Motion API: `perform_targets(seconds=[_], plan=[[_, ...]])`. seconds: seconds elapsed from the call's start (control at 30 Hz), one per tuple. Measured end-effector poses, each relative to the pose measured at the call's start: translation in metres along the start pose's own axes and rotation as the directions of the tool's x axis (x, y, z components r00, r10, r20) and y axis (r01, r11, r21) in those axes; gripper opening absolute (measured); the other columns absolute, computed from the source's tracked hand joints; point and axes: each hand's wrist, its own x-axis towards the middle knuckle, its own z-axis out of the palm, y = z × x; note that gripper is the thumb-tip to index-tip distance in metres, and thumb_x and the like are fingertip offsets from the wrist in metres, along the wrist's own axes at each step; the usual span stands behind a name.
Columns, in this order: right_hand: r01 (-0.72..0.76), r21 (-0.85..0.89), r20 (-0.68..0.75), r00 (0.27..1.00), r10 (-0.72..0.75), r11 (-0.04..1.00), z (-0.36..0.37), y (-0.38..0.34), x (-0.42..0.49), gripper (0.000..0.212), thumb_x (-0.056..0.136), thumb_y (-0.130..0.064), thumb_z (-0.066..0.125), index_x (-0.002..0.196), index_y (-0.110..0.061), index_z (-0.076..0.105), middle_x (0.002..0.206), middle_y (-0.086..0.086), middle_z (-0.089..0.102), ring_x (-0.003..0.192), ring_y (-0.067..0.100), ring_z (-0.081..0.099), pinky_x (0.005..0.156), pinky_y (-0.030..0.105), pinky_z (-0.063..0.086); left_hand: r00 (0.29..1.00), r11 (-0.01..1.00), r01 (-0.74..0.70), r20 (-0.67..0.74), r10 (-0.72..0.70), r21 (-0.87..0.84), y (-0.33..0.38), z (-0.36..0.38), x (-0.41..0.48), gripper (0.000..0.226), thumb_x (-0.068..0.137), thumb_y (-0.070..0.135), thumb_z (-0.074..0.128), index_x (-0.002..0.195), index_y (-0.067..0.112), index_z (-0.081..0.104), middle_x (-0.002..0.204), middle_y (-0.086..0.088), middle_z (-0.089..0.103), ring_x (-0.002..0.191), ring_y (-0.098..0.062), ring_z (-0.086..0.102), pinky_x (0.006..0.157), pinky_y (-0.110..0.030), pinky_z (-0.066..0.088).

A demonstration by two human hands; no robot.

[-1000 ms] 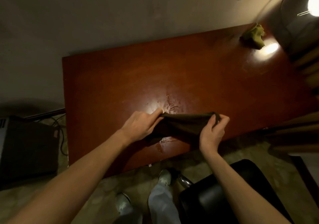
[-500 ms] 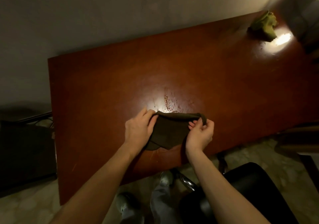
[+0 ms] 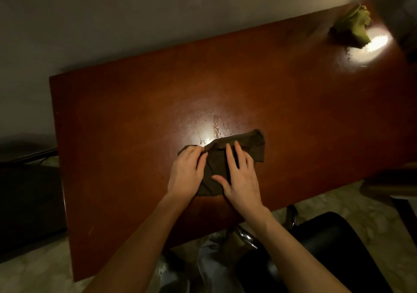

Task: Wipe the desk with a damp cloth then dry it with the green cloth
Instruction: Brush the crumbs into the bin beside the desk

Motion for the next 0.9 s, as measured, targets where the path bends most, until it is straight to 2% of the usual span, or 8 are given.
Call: perform_targets(seconds=[0.1,0.23,0.33,0.47,0.53,0.7,0.83,0.9], plan=[[0.079,0.02,0.025,0.997,-0.08,0.997,0.004,0.005,0.013,0.082,0.1,-0.056,0.048,0.164,-0.017,0.015,0.171,0.004,0.012,0.154,0.026,0.015,0.123,0.037,0.024,0.999,1.0,-0.003,-0.041,0.003,-0.017,-0.002,0.007,-0.003,0.014,0.106,0.017,0.058,0.112,0.011,0.069,0.107,0.0,0.067,0.098,-0.015,0.062,0.085,-0.027,0.048],[0.012,0.219,-0.065,0.998,0.003,0.976,0.007,0.003,0.037,0.073,0.101,-0.038,0.06,0.162,-0.014,0.027,0.167,0.002,0.027,0.15,0.023,0.025,0.122,0.032,0.025,0.994,0.997,-0.011,-0.109,0.002,-0.082,0.003,0.013,0.008,0.016,0.105,0.012,0.059,0.115,0.009,0.07,0.112,-0.002,0.069,0.105,-0.013,0.062,0.093,-0.017,0.042],[0.018,0.239,-0.11,0.994,0.009,0.971,0.005,-0.002,0.05,0.069,0.1,-0.034,0.063,0.16,-0.013,0.033,0.165,0.005,0.032,0.145,0.024,0.03,0.119,0.029,0.025,0.993,0.995,-0.016,-0.117,0.005,-0.096,0.003,0.016,0.018,0.02,0.106,0.014,0.058,0.12,0.008,0.071,0.121,-0.004,0.068,0.114,-0.013,0.061,0.102,-0.009,0.036],[0.108,0.065,-0.079,0.992,-0.103,0.992,-0.008,0.0,0.079,0.071,0.096,-0.034,0.068,0.157,-0.011,0.039,0.157,0.009,0.043,0.13,0.03,0.038,0.113,0.039,0.037,0.989,0.993,-0.091,-0.123,0.081,-0.081,0.004,0.016,0.032,0.018,0.105,0.015,0.06,0.116,0.007,0.071,0.121,-0.004,0.064,0.11,-0.014,0.06,0.096,-0.023,0.046],[0.131,-0.011,-0.029,0.991,-0.131,0.991,-0.013,-0.004,0.094,0.064,0.094,-0.028,0.069,0.152,-0.01,0.047,0.148,0.009,0.047,0.126,0.03,0.039,0.11,0.043,0.043,0.991,0.994,-0.09,-0.106,0.082,-0.068,0.005,0.016,0.039,0.018,0.103,0.015,0.061,0.117,0.008,0.07,0.123,-0.004,0.059,0.11,-0.013,0.057,0.094,-0.021,0.044],[0.194,-0.088,-0.068,0.977,-0.201,0.977,-0.008,-0.019,0.101,0.038,0.089,-0.006,0.065,0.127,-0.007,0.067,0.124,0.009,0.056,0.106,0.028,0.047,0.082,0.039,0.053,0.985,0.982,0.088,-0.13,-0.11,-0.166,0.02,0.014,0.049,0.021,0.095,0.003,0.06,0.115,0.007,0.054,0.117,0.001,0.045,0.096,-0.008,0.048,0.081,-0.019,0.042],[0.245,-0.141,-0.071,0.964,-0.256,0.959,-0.006,-0.02,0.092,0.038,0.08,-0.003,0.063,0.118,-0.002,0.068,0.113,0.014,0.06,0.095,0.034,0.053,0.062,0.042,0.053,0.998,0.986,0.054,0.043,-0.048,-0.157,0.013,-0.002,0.038,0.036,0.091,-0.001,0.065,0.123,0.01,0.051,0.121,0.003,0.044,0.108,-0.008,0.047,0.097,-0.022,0.045],[0.247,-0.185,-0.046,0.965,-0.26,0.951,-0.008,-0.028,0.091,0.04,0.079,-0.003,0.07,0.119,-0.001,0.065,0.112,0.016,0.061,0.093,0.035,0.055,0.066,0.043,0.054,0.987,0.989,0.07,0.15,-0.05,-0.132,0.006,-0.013,0.032,0.056,0.09,0.001,0.072,0.138,0.011,0.046,0.136,-0.001,0.04,0.117,-0.007,0.043,0.105,-0.016,0.039]])
